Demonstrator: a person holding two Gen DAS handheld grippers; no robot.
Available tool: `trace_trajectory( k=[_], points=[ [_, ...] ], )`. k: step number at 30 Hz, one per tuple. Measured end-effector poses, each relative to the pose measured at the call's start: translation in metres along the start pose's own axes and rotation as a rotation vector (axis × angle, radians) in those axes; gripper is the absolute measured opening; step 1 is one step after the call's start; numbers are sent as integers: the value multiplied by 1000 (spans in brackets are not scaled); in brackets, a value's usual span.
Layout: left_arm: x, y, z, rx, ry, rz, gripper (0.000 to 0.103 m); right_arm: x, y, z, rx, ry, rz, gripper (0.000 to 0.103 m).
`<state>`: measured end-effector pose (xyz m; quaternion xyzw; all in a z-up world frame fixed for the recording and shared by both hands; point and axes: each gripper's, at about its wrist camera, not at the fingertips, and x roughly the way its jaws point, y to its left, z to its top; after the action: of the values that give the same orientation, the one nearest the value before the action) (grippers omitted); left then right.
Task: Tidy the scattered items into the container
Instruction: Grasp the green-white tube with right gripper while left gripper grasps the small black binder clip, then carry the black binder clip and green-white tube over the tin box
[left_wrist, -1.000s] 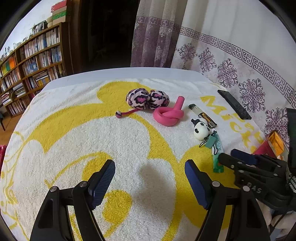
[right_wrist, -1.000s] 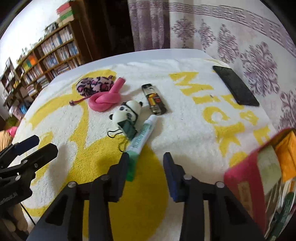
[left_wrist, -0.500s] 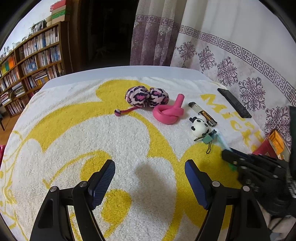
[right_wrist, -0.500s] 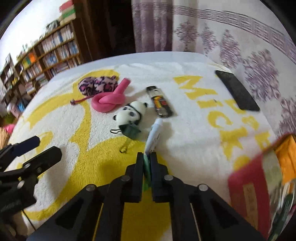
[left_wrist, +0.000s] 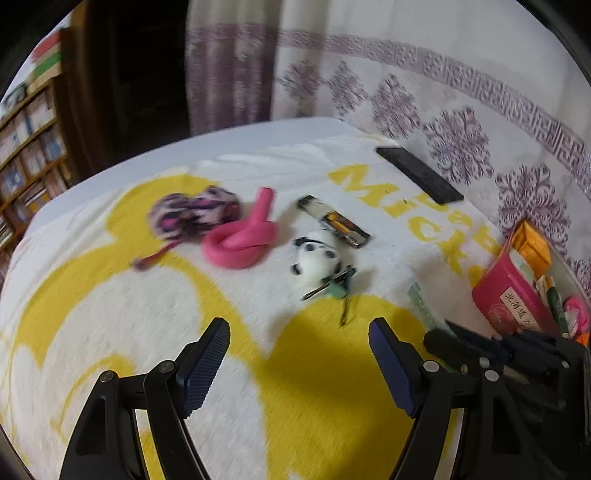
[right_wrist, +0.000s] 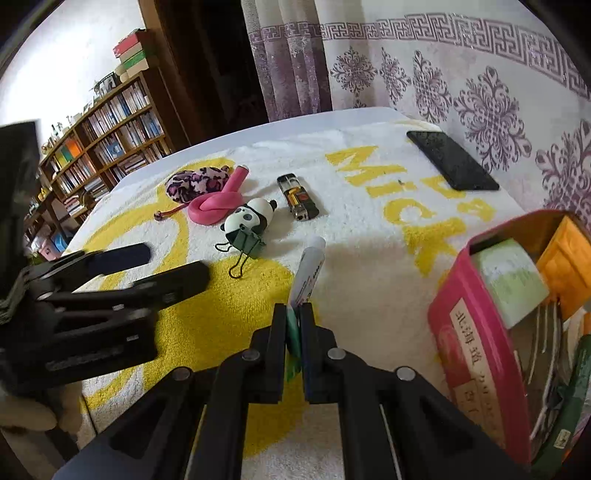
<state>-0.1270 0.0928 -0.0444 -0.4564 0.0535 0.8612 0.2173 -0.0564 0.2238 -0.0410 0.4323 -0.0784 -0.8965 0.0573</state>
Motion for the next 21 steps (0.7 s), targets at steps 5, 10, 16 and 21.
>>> trace_trajectory(
  k=[5,10,16,21],
  points=[
    [25,-4,12,-27,22,-16,79,2,-2,-3,8,10,24,7],
    [37,-6,18,-1,27,-5,44,5,-3,-4,17,20,42,7],
    [27,-3,12,-21,19,-48,32,3,-4,-4,20,11,47,7],
    [4,4,-2,-57,-4,-61,32,0,-4,-2,25,-13,59,7]
  ],
)
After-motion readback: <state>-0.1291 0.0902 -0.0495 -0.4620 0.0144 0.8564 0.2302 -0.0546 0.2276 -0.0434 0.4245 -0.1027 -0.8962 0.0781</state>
